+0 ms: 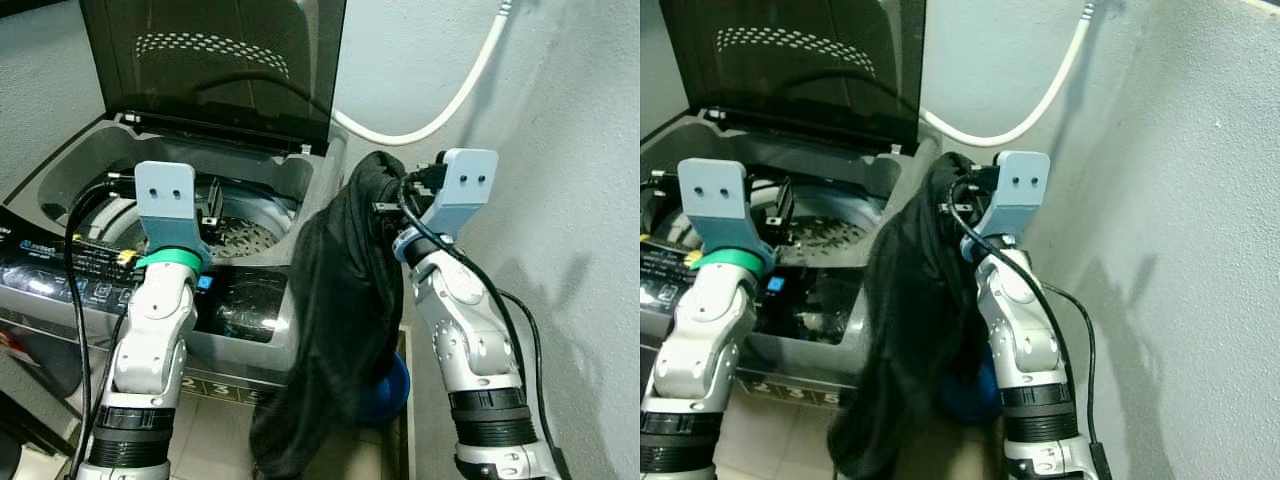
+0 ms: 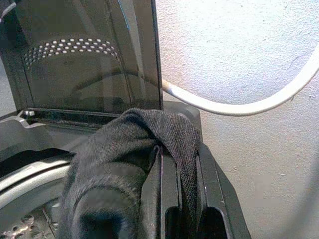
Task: Clothes washing
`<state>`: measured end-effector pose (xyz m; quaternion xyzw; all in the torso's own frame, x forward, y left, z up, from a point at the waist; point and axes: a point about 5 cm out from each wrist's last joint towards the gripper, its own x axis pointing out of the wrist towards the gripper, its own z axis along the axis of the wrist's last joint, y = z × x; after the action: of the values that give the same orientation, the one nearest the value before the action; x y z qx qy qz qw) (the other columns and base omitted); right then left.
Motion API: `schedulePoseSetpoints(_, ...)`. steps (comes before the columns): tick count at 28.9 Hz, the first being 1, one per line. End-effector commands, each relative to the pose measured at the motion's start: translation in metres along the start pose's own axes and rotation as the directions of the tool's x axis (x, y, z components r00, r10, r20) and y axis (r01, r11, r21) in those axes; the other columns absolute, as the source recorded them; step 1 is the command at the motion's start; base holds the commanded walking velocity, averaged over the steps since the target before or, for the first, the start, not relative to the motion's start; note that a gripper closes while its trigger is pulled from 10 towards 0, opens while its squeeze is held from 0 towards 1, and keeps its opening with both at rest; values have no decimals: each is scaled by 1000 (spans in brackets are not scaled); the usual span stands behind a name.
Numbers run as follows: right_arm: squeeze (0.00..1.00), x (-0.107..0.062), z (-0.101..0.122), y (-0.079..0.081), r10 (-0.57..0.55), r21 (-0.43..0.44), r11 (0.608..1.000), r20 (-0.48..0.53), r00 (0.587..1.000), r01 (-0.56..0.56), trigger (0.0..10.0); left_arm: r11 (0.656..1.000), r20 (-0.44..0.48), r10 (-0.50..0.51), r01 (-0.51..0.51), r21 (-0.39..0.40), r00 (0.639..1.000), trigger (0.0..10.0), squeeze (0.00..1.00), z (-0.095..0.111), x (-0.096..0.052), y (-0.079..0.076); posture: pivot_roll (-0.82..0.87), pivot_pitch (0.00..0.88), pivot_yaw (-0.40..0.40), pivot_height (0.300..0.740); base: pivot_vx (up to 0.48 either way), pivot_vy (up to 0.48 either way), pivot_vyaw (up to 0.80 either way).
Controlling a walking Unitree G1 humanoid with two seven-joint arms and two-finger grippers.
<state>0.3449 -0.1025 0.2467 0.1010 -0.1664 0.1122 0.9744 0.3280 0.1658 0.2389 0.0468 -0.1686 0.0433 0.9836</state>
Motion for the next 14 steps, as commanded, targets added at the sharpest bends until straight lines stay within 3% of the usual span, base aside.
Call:
schedulePoseSetpoints(1,0,3,10,0,0,1,1000,46,999,0,10000,1000,-11,-5,5,11,1000,10000,0,-2,-2,0,117,30,-25,740,0,0,0)
schedulePoseSetpoints(3,0,3,10,0,0,1,1000,46,999,0,10000,1000,-11,-5,5,11,1000,10000,0,-2,-2,0,117,30,-25,740,0,0,0)
schedulePoseSetpoints(7,0,8,7,-6,-18,-28,999,17,1000,19,10000,999,13,-18,19,-39,1000,10000,0,4,-11,-10,136,26,-51,740,0,480,0)
schedulePoseSetpoints(14,0,9,6,-7,-22,-29,999,13,1000,23,10000,999,16,-19,19,-41,1000,10000,0,5,-12,-11,136,26,-51,740,0,480,0)
